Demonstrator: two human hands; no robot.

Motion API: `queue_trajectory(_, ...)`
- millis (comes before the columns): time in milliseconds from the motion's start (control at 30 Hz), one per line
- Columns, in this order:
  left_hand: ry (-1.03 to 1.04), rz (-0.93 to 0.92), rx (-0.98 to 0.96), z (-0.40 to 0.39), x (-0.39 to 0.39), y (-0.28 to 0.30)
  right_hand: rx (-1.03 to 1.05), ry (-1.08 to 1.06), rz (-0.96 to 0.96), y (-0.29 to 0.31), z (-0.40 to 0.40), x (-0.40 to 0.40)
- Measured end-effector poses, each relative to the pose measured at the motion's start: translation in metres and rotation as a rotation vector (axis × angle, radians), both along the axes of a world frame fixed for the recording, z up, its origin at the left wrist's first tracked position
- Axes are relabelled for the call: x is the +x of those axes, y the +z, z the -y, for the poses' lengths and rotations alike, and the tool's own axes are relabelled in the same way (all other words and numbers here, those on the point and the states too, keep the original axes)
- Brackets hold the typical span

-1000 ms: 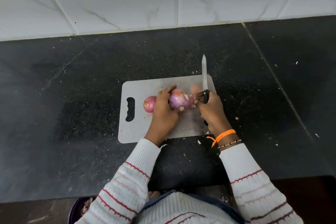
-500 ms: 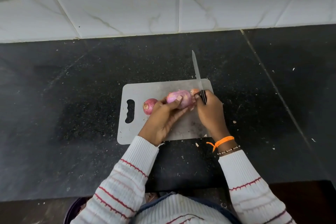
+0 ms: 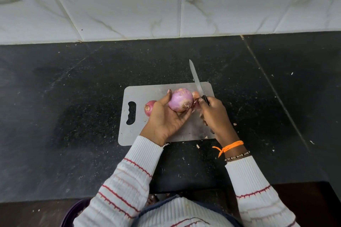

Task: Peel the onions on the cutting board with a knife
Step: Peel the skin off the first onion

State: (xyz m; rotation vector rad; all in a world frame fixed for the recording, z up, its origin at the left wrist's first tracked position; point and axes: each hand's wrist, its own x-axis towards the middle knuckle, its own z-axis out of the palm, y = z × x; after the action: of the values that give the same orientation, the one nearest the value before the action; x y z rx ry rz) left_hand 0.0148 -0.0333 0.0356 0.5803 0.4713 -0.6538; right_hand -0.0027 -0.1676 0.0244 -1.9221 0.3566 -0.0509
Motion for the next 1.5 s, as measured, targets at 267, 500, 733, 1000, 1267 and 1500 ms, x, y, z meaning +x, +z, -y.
queue_trajectory(267, 0.022, 0.019, 0.013, -0.001, -0.005, -0.003, 0.294, -0.035, 0.019, 0.005, -0.004, -0.007)
queue_trajectory(500, -0.055, 0.068, 0.066, 0.004, -0.01, -0.001, 0.312, -0.009, 0.168, 0.013, -0.007, -0.011)
queue_trajectory(733, 0.062, 0.046, 0.01, 0.004, -0.009, -0.002, 0.152, -0.11, 0.305, 0.017, -0.015, -0.015)
queue_trajectory(1000, 0.128, 0.035, -0.125, 0.002, 0.003, -0.003, -0.333, 0.057, 0.365, 0.017, -0.035, -0.04)
queue_trajectory(1267, 0.154, 0.051, -0.229, 0.0, 0.001, -0.003, -0.386, 0.135, 0.27, 0.019, -0.033, -0.05)
queue_trajectory(1500, 0.18, 0.157, -0.248, 0.001, 0.003, 0.003, -0.361, 0.182, 0.256, 0.022, -0.043, -0.057)
